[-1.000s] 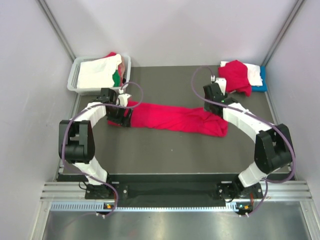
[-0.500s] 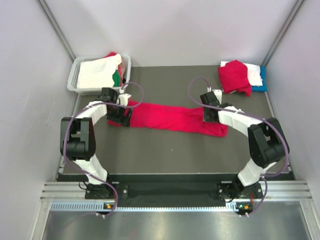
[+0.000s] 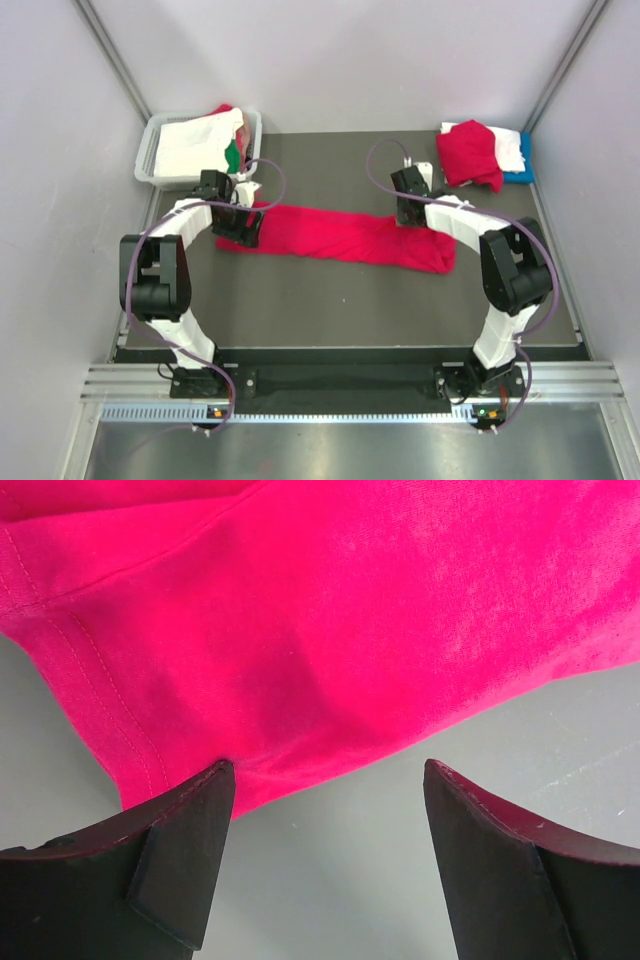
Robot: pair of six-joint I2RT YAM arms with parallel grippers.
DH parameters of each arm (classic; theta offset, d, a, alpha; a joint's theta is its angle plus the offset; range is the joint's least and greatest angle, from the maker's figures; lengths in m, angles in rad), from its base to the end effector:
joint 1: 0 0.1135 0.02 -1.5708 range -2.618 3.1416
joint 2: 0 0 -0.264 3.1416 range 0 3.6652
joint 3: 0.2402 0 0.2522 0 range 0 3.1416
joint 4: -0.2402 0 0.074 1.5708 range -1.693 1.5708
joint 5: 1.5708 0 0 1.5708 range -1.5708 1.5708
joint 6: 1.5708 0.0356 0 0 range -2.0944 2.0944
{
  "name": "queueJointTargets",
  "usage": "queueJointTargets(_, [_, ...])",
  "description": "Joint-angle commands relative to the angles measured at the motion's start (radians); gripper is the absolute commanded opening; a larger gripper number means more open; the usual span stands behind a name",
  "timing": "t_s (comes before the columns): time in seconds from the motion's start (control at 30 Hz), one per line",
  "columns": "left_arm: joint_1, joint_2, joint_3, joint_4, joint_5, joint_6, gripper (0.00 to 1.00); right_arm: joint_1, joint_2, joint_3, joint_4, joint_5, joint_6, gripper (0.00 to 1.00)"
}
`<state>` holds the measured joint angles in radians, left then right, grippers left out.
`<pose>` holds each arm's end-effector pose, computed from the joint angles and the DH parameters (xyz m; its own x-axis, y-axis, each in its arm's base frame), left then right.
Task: Fold and stack the t-shirts
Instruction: Fold the tshirt
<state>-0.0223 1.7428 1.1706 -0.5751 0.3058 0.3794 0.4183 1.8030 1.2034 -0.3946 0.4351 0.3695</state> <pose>0.3476 -0.0185 0.1930 -0.7929 0.3710 -0.4834 0.4722 0.8755 -0.1027 0.3486 0.1385 0.1926 -0.7715 0.0154 -0.6360 0.1290 0.9827 -0.1326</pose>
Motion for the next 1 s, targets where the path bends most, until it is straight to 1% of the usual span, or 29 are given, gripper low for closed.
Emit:
queueJointTargets(0.0, [0.004,-0.04,0.0,0.004,0.013,0.019,0.8,0.008,-0.019,0.105,0.017,0.008,-0.017,0.46])
queueJointTargets(0.2, [0.004,-0.043,-0.002,0.006,0.013,0.026,0.8,0.008,0.03,0.16,0.026,0.028,-0.029,0.47])
queueJointTargets(0.3, [0.004,-0.043,-0.002,0.003,0.01,0.03,0.8,0.007,0.059,0.2,-0.009,0.04,-0.034,0.46])
queueJointTargets(0.47, [0.004,-0.051,-0.017,0.012,-0.002,0.036,0.8,0.01,-0.048,0.114,-0.001,0.005,-0.003,0.45])
queueJointTargets(0.6, [0.004,-0.052,-0.014,0.009,0.009,0.036,0.8,0.03,-0.155,-0.016,0.003,-0.004,0.017,0.45])
queueJointTargets(0.7, [0.004,-0.052,-0.014,0.009,0.006,0.038,0.8,0.034,-0.211,-0.05,-0.016,-0.007,0.026,0.46])
queueJointTargets(0.83, [0.004,-0.048,-0.012,0.003,0.001,0.046,0.8,0.04,-0.27,-0.056,-0.032,-0.015,0.016,0.47])
queueJointTargets(0.97, [0.004,-0.048,-0.012,0.008,-0.005,0.046,0.8,0.043,-0.271,-0.057,-0.038,-0.029,0.019,0.47])
